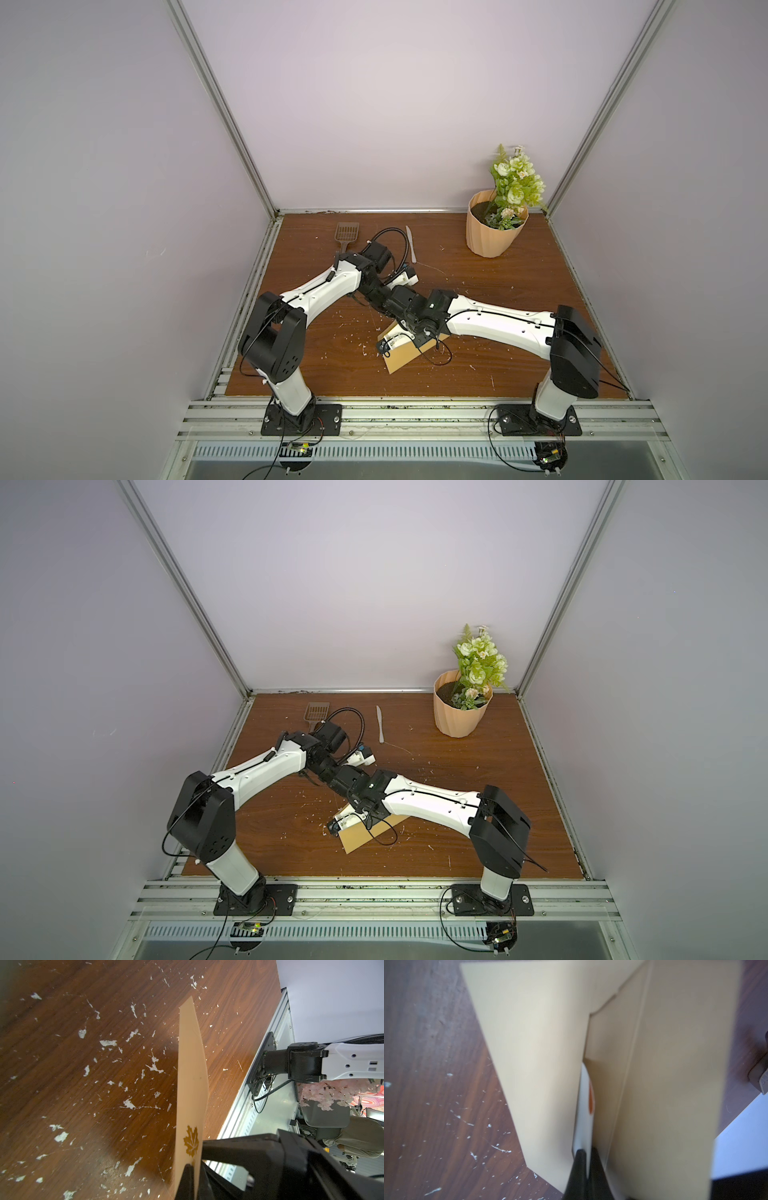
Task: Fold the letter paper in half and place it into the envelope
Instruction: Place the letter paper in the envelope.
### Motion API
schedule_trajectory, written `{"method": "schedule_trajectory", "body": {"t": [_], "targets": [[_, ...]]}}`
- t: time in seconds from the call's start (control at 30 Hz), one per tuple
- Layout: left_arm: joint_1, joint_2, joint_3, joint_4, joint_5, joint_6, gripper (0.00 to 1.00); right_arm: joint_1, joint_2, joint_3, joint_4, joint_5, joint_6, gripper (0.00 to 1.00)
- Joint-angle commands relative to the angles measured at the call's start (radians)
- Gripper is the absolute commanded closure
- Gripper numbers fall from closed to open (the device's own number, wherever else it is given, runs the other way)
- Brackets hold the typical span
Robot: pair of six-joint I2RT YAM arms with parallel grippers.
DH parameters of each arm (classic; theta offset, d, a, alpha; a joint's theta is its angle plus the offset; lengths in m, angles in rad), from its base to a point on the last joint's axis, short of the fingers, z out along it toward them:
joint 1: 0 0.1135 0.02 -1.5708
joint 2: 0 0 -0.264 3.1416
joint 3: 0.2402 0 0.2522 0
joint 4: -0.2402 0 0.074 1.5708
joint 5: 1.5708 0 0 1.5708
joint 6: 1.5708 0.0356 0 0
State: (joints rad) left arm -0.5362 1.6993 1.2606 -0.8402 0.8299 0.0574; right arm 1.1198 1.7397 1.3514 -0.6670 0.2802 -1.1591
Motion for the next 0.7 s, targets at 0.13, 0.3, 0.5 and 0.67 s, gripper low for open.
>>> {"method": "schedule_trajectory", "body": {"t": [0.13, 0.3, 0.5, 0.67], "targets": [[-0.016, 0.002, 0.029, -0.028, 0.041, 0.026, 1.0, 0.005, 0.031, -0.009, 0.001, -0.038, 0.028, 1.0], [-0.017, -0.005, 0.029, -0.03, 0.051, 0.028, 1.0, 0.005, 0.047, -0.002, 0.004, -0.034, 0.036, 1.0], [-0.018, -0.016, 0.019, -0.029, 0.047, 0.028, 1.0, 0.002, 0.041, 0.007, 0.026, -0.002, 0.047, 1.0], [-0.019, -0.018, 0.011, -0.03, 0.026, 0.03, 1.0, 0.002, 0.021, 0.059, 0.012, 0.008, 0.064, 0.55]]}}
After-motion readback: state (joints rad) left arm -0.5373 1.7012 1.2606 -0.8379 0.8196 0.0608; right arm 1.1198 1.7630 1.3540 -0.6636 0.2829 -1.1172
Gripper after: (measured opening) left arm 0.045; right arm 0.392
